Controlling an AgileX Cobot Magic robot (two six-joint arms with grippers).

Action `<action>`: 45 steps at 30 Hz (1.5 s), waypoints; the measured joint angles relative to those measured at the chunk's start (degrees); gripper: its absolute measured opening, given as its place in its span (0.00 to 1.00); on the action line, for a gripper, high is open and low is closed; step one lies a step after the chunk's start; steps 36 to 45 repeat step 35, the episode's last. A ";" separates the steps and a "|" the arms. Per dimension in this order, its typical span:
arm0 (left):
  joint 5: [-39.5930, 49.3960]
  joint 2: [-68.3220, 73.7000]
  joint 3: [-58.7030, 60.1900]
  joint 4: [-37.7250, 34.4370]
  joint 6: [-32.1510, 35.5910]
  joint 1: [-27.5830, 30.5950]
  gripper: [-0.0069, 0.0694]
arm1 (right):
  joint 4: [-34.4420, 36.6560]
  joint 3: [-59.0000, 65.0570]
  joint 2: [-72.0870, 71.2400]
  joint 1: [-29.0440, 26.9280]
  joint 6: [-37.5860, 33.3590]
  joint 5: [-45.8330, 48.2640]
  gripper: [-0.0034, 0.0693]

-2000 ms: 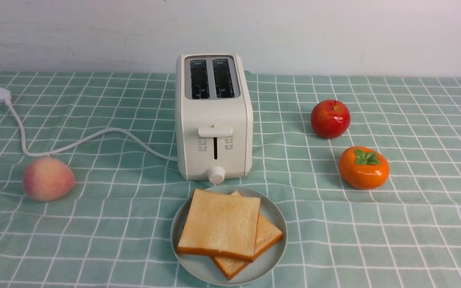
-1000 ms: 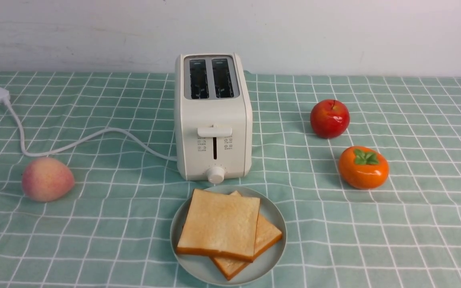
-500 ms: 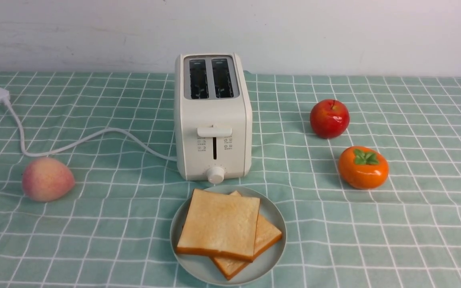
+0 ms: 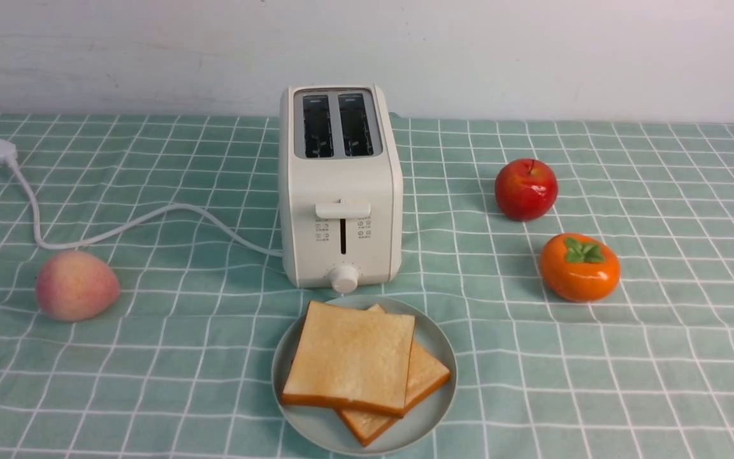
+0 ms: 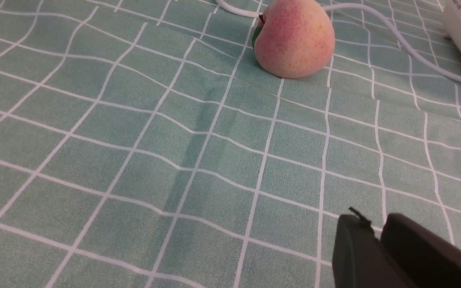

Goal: Take toasted bread from bread machine on blue coffee table place on plate.

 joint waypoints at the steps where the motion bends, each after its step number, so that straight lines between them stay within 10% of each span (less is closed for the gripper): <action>1: 0.00 0.00 0.00 0.00 0.00 0.00 0.21 | 0.00 0.00 -1.79 -0.06 0.00 0.14 0.35; 45: -0.01 0.00 0.00 0.00 -0.17 0.00 0.24 | 2.98 12.20 -7.06 -0.25 0.00 17.90 0.38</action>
